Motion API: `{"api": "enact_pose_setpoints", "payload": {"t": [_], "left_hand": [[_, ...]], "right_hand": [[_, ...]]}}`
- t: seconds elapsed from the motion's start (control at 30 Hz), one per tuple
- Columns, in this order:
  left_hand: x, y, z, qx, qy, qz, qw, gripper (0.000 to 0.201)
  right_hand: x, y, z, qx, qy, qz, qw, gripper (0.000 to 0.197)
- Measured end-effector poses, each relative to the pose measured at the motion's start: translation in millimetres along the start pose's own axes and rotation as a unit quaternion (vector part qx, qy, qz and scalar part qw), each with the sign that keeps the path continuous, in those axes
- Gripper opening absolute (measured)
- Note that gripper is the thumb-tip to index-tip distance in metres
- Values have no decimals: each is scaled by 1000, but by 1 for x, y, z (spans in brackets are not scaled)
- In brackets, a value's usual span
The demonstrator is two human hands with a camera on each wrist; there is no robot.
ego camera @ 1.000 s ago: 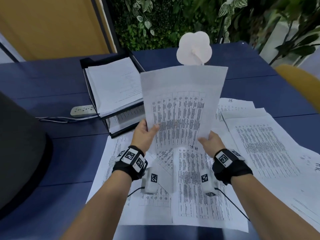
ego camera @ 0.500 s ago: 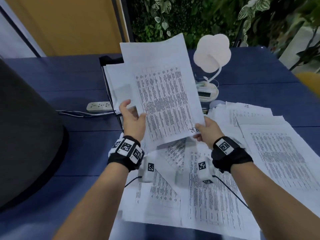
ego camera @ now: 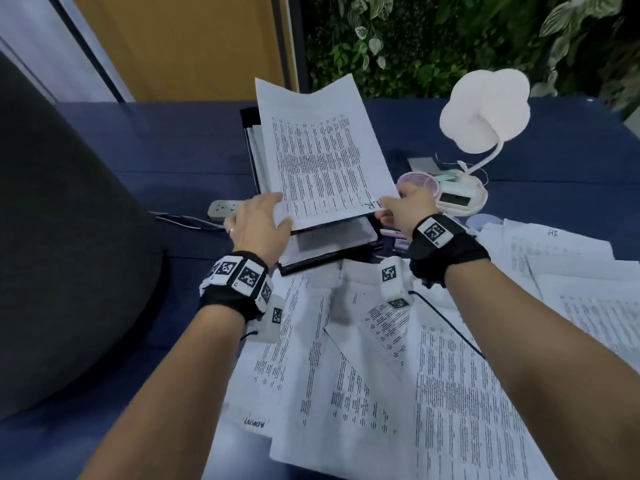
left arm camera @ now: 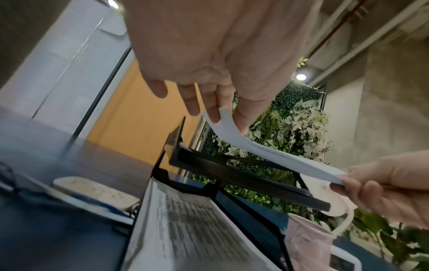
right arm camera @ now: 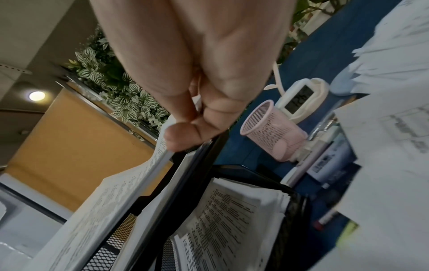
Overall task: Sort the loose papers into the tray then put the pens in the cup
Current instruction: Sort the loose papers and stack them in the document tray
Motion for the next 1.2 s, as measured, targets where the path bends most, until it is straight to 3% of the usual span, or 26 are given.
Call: {"api": "enact_pose_setpoints", "payload": {"t": [0.2,0.33,0.47,0.73,0.97,1.1,1.2], "left_hand": [[25,-12,-4,151,-22,-26,988,45],[30,-25,-6,209,-32,-36,977,42],[27,-35,-4,224,-37,-26,974,38],[26,-45,-8,210,-35,-46,976,38],[11,-49,-1,145,-17,-43,988,36],[-15,-57,8,136,-9,-23,990,37],[-37,-62,20,160,-18,-12,987,51]], "right_hand": [[32,-22,-7,3,18,27,999,19],[43,-25,-10,-99,59,38,993,19],[43,-24,-24,-286,122,60,948,26],[35,-28,-18,-436,82,54,894,25],[8,2,-14,-320,120,77,937,24],[-13,32,9,-308,104,90,941,21],[-24,54,33,-325,80,83,939,20]]}}
Point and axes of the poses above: each hand's wrist, its own x-axis towards the middle knuckle, its own y-axis out of the back of the hand, z = x × y, the point moved 8 cm from there along x, towards the middle knuckle, and after that the axes turned 11 degrees about x, right-handed, at the moved point
